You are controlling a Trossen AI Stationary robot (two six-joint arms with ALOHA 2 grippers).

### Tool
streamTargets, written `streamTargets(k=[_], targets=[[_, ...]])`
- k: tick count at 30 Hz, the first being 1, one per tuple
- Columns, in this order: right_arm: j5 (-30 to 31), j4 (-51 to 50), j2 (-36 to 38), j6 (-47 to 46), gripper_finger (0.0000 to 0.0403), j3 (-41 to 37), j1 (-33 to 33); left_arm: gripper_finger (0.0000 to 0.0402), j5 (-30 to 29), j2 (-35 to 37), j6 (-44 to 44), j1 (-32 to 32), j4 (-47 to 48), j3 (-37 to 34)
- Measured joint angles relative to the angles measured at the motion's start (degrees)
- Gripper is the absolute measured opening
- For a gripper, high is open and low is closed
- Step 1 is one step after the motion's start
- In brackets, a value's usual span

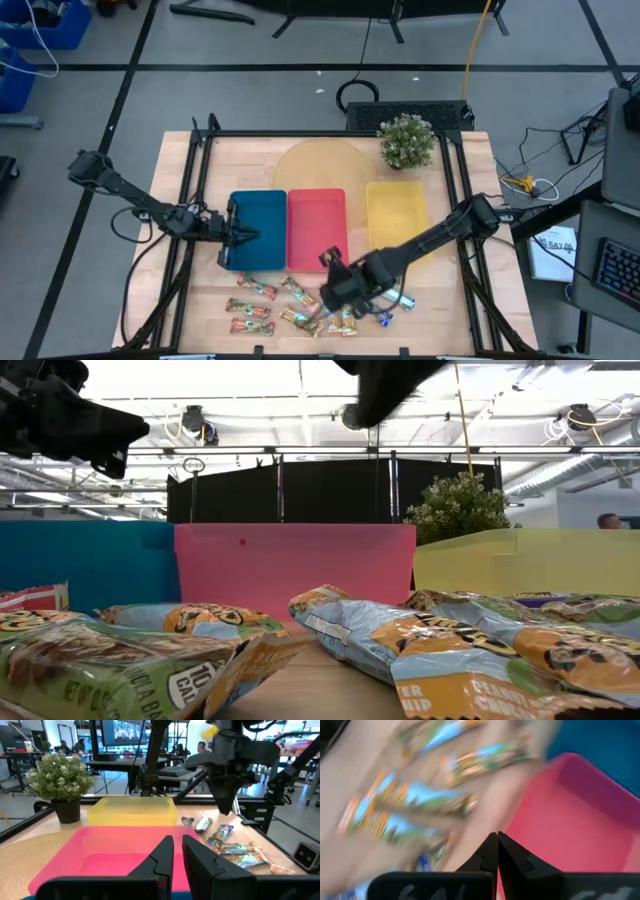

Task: Pick and place Granola Bars by type
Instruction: Put the orange granola bar into the red bin

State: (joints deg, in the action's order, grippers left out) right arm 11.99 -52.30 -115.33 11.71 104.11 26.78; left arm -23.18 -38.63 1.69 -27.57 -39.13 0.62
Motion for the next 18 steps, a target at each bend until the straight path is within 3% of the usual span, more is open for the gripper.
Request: streamTargets(k=[3, 7, 12, 18], targets=[[4.0, 1.4, 0.0, 5.3, 0.0000, -3.4, 1.9, 0.0049, 0.4, 0.0, 0.0, 0.0, 0.9, 0.0], [8.9, 2.4, -0.1, 5.0, 0.0002, -5.9, 4.1, 0.0049, 0.4, 0.0, 1.4, 0.0, 0.9, 0.0], [6.9, 5.8, 0.0, 7.0, 0.0029, -6.6, 5.5, 0.0049, 0.3, 0.0, 1.9, 0.0, 0.8, 0.0], [4.4, 12.7, 0.0, 17.0, 0.0104, -6.7, 7.8, 0.0049, 0.2, 0.0, 1.9, 0.0, 0.8, 0.0]])
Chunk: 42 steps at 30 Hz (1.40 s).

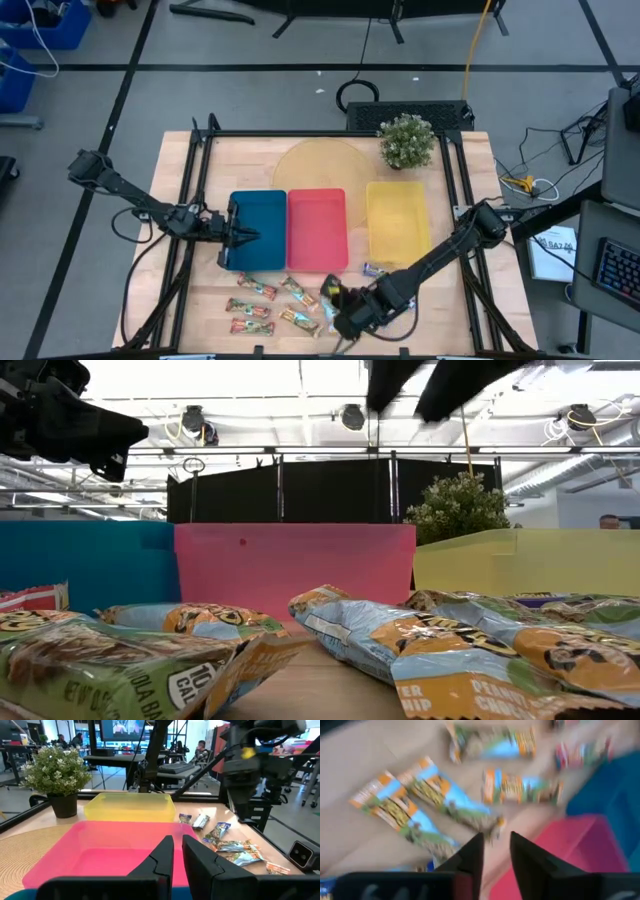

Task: Pick and place Granola Bars by type
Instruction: Put the orange granola bar into the red bin

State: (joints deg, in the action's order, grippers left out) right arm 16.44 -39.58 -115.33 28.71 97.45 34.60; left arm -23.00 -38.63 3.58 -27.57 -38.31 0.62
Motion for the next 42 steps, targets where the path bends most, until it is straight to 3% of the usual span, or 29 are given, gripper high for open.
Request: streamTargets(k=[4, 10, 14, 24, 32, 35, 42], targets=[[1.9, 4.7, -0.8, 9.6, 0.0153, 0.0, 1.9, 0.0049, 0.0, 0.0, 0.0, 0.0, 0.0, 0.0], [-1.2, 13.2, -1.6, 10.7, 0.0194, -6.3, 1.9, 0.0049, -1.6, 0.0, 0.7, 0.0, 0.3, 0.0], [-1.5, 12.3, -1.6, 15.8, 0.0196, -11.0, 1.7, 0.0049, -2.1, 0.0, 1.5, 0.0, 1.1, 0.0], [-4.6, 6.6, -1.4, 22.6, 0.0179, -12.7, 0.6, 0.0049, -3.1, 0.0, -0.8, 0.1, 0.8, 0.0], [-10.6, 15.7, -1.7, 32.0, 0.0178, -16.9, -2.0, 0.0049, -4.1, 0.0, -1.4, 0.1, 0.3, 0.0], [-11.8, 19.9, -1.3, 28.6, 0.0178, -19.7, -3.3, 0.0049, -4.1, 0.0, 0.6, 0.1, 0.3, 0.0], [-14.9, 28.2, -1.3, 9.0, 0.0161, -24.9, -5.2, 0.0049, -2.7, 0.0, 4.3, 0.1, 1.1, 0.0]])
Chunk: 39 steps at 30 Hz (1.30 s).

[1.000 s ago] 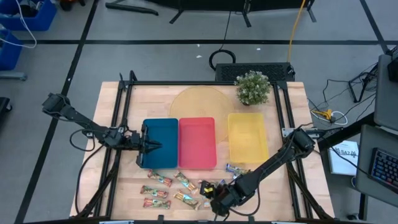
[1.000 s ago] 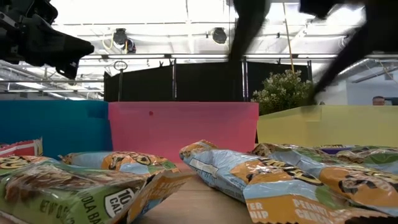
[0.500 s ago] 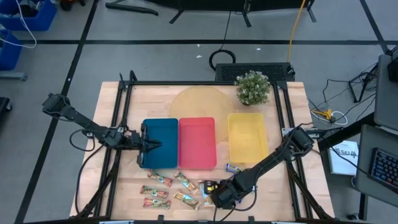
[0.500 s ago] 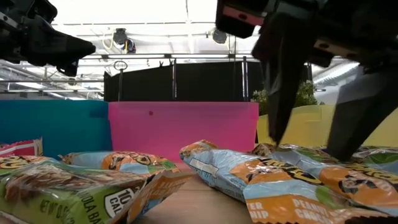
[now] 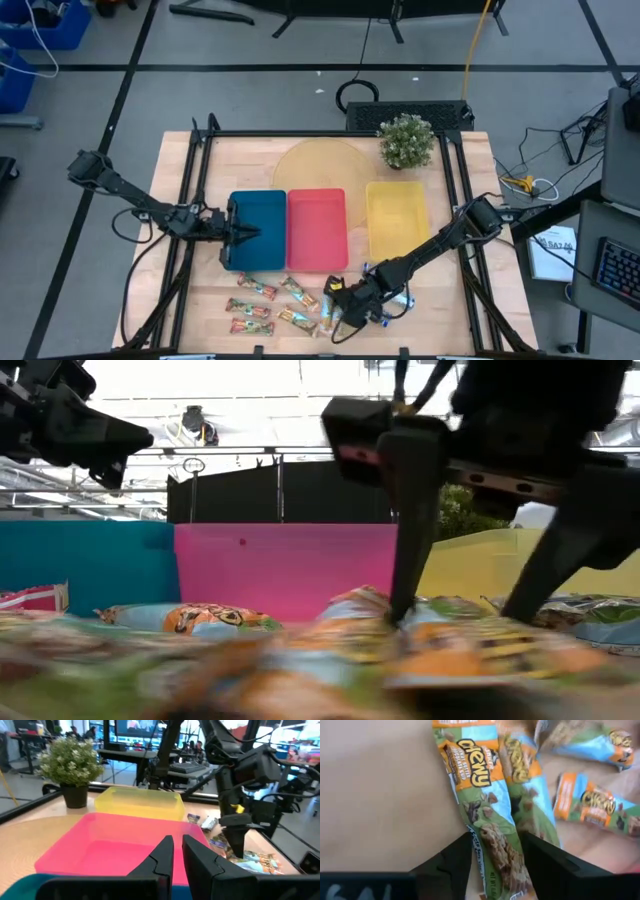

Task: Pick and place Granola Bars by type
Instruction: Put the orange granola bar into the red bin

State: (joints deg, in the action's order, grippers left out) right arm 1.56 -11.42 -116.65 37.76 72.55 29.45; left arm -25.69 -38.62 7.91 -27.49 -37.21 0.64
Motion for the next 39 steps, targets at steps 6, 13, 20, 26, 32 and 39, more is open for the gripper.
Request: streamTargets(k=[6, 13, 20, 26, 32, 39], targets=[[-4.8, 1.3, -0.2, -10.1, 0.0109, -0.8, -0.7, 0.0049, 1.7, 0.0, 0.1, 0.0, 0.3, 0.0], [-4.6, 0.7, -0.2, -17.2, 0.0049, -0.8, -0.1, 0.0049, 1.5, 0.0, -3.1, 0.0, 0.0, 0.0], [-3.6, -0.8, 3.2, -19.0, 0.0059, -1.1, 2.6, 0.0049, -1.8, 0.0, -5.2, 0.0, -0.2, 0.0], [6.7, 1.8, 12.2, -24.0, 0.0043, -1.0, 4.9, 0.0049, -3.4, 0.0, -5.9, 0.0, 0.0, 0.0], [26.7, 11.4, 21.3, -41.0, 0.0040, -1.0, 2.6, 0.0049, -3.4, 0.0, -6.4, 0.0, 0.1, 0.0], [35.2, 6.5, 26.5, -71.2, 0.0034, -0.9, -7.1, 0.0049, -3.4, 0.0, -6.7, 0.0, 0.1, 0.0]])
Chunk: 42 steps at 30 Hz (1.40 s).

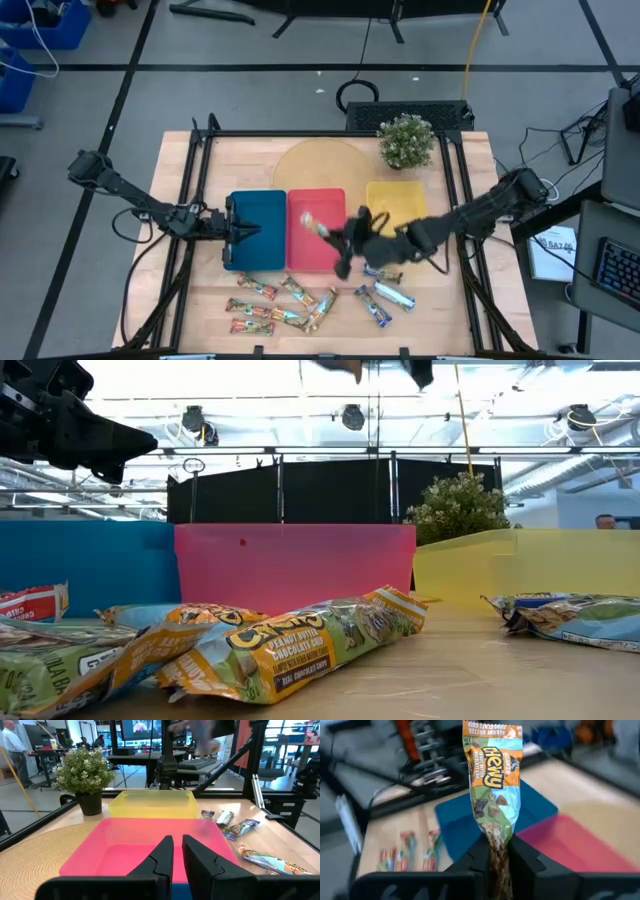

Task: Pick and place Granola Bars by type
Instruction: Put the orange granola bar into the red bin

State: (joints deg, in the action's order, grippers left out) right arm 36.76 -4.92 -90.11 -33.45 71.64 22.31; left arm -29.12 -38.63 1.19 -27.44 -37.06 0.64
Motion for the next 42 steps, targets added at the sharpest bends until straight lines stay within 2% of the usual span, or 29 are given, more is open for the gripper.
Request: streamTargets(k=[2, 5, 12, 20, 27, 34, 38, 42], targets=[[-4.8, -2.0, 0.3, -7.0, 0.0034, 0.0, -3.2, 0.0049, 0.0, 0.0, 0.0, 0.0, 0.0, 0.0], [-12.1, -3.7, -0.7, -12.7, 0.0039, 0.0, -7.0, 0.0049, -0.4, 0.0, -1.7, 0.0, -0.2, 0.0], [-14.0, -1.4, -7.6, -27.8, 0.0028, -2.2, -11.3, 0.0049, -5.5, 0.0, -5.7, 0.0, -0.9, 0.0], [-20.3, 9.3, -16.8, -32.2, 0.0031, -2.1, -16.6, 0.0049, -5.9, 0.0, -6.8, 0.0, -0.5, 0.0], [-20.7, 18.6, -23.7, -35.3, 0.0027, -2.1, -17.1, 0.0049, -5.8, 0.0, -11.1, 0.0, -0.5, 0.0], [-20.4, 20.1, -24.5, -35.3, 0.0030, -2.1, -18.3, 0.0049, -5.5, 0.0, -11.6, 0.0, -0.6, 0.0], [-17.6, 21.1, -24.5, -35.1, 0.0023, -2.1, -17.8, 0.0049, -5.6, 0.0, -11.6, 0.0, -0.8, 0.0], [-17.6, 20.8, -24.5, -38.7, 0.0021, -2.1, -16.9, 0.0049, -5.5, 0.0, -11.4, 0.0, -0.9, 0.0]])
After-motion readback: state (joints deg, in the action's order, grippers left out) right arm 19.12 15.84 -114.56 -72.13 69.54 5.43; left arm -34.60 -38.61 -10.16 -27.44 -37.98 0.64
